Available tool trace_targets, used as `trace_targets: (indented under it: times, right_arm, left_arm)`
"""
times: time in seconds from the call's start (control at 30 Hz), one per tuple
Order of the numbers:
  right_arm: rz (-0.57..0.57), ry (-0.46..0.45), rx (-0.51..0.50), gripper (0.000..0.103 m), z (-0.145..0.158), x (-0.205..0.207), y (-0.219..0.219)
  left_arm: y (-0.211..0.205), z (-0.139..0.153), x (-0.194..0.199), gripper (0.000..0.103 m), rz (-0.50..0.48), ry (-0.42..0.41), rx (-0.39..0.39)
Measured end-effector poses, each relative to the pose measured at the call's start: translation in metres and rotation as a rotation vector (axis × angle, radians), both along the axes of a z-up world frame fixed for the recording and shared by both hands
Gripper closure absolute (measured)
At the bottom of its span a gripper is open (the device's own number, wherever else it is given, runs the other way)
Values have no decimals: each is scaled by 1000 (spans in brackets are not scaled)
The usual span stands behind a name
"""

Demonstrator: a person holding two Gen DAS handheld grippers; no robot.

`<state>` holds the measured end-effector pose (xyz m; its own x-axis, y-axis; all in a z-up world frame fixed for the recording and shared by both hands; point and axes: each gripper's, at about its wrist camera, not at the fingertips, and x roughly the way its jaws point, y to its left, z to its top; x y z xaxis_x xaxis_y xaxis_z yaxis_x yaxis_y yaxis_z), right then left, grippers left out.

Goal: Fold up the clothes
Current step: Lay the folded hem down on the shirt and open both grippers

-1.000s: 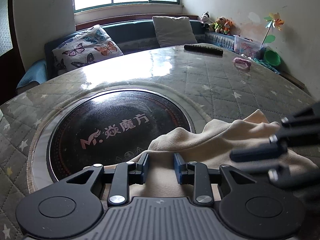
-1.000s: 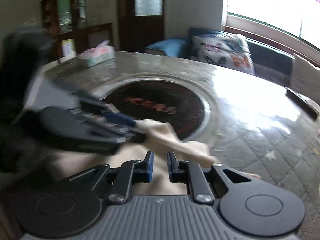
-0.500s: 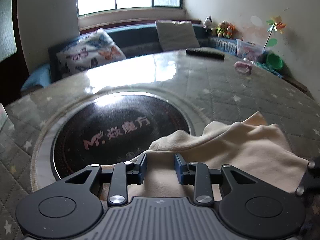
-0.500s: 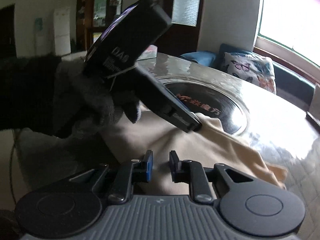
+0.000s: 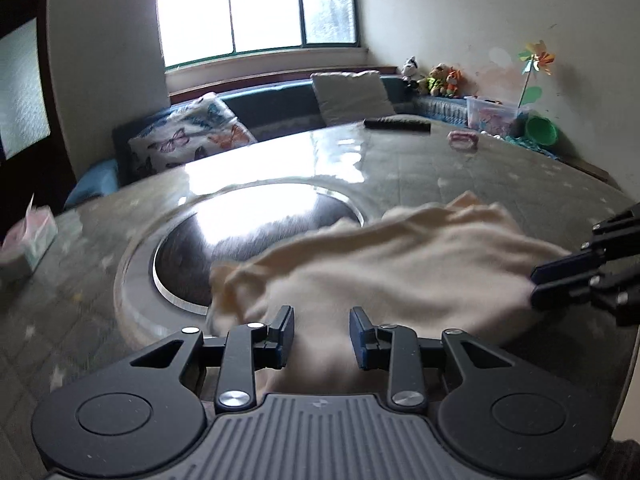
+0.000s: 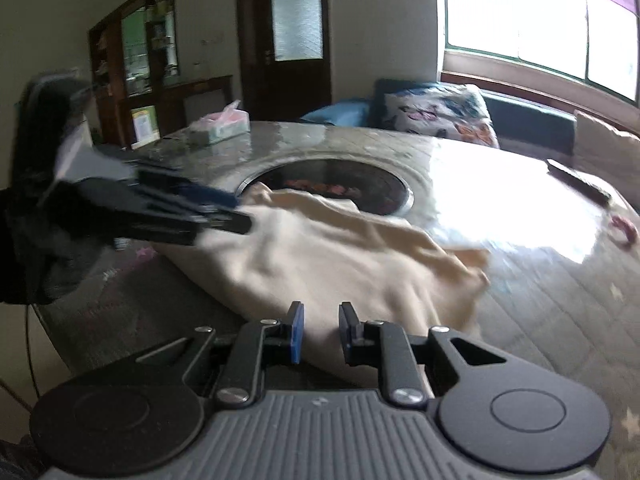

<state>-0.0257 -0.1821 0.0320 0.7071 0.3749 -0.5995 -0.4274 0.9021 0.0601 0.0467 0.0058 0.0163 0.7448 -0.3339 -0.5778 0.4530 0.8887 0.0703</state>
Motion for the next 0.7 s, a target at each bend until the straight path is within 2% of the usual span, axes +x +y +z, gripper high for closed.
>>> trace_targets:
  times: [0.13, 0.3, 0.5, 0.57, 0.7]
  right_arm:
    - [2, 13, 29, 85, -9, -1, -13]
    - [7, 25, 47, 84, -2, 3, -16]
    - [-45, 15, 71, 79, 0, 16, -23]
    - [-73, 57, 78, 79, -8, 24, -27]
    - [-78, 45, 109, 79, -2, 25, -33]
  left_arm:
    - [11, -3, -3, 67, 24, 4, -47]
    - [15, 6, -5, 67, 47, -10, -67]
    - [34, -4, 3, 67, 100, 61, -124]
    - [35, -2, 2, 66, 110, 53, -115]
    - [38, 6, 2, 67, 115, 34, -106]
